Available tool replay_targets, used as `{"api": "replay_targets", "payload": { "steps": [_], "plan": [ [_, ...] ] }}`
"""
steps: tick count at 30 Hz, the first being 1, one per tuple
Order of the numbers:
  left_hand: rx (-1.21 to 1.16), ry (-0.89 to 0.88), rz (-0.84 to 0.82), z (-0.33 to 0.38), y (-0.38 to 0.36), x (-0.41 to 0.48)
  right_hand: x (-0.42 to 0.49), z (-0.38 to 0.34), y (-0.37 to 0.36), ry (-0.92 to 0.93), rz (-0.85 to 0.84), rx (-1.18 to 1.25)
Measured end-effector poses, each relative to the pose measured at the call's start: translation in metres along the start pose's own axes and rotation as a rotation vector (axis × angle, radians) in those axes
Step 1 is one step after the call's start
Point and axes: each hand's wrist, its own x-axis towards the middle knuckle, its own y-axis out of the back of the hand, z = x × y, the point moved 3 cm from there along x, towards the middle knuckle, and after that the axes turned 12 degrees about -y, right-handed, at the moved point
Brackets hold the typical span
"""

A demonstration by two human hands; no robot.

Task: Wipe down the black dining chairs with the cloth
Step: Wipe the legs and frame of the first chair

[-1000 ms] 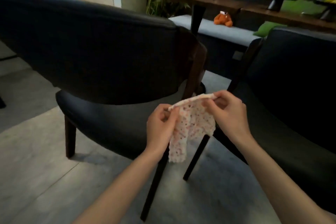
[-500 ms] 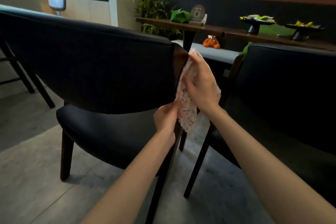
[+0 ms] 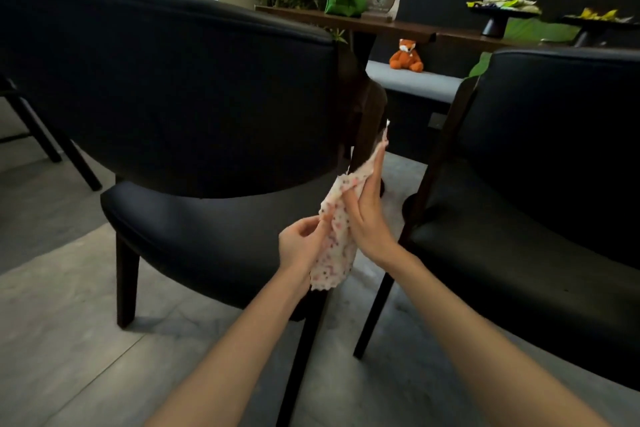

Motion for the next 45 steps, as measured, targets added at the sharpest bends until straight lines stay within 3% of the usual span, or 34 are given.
{"api": "replay_targets", "payload": {
  "steps": [7, 12, 19, 28, 34, 37, 40, 45],
  "plan": [
    [0.017, -0.241, -0.121, 0.039, -0.020, 0.004, 0.052, -0.035, 0.026, 0.031, 0.069, 0.031],
    [0.137, -0.345, -0.115, 0.027, -0.017, 0.004, 0.035, -0.009, 0.008, 0.016, 0.086, 0.063],
    [0.327, -0.315, -0.175, -0.036, 0.022, -0.019, -0.045, 0.055, -0.039, -0.107, -0.027, 0.150],
    [0.174, -0.333, -0.244, 0.006, -0.004, 0.010, 0.022, 0.004, 0.009, -0.046, -0.015, 0.125],
    [0.414, -0.433, -0.223, -0.020, 0.015, -0.018, -0.034, 0.044, -0.028, -0.112, -0.064, 0.162],
    [0.494, -0.399, -0.224, -0.032, 0.023, -0.022, -0.052, 0.055, -0.033, -0.187, -0.117, 0.182],
    [0.436, -0.414, -0.251, -0.012, 0.016, -0.014, -0.039, 0.045, -0.023, -0.226, -0.118, 0.150],
    [0.315, -0.461, -0.230, 0.026, -0.011, 0.002, 0.013, 0.007, 0.009, -0.137, -0.003, 0.076]
  ]
}}
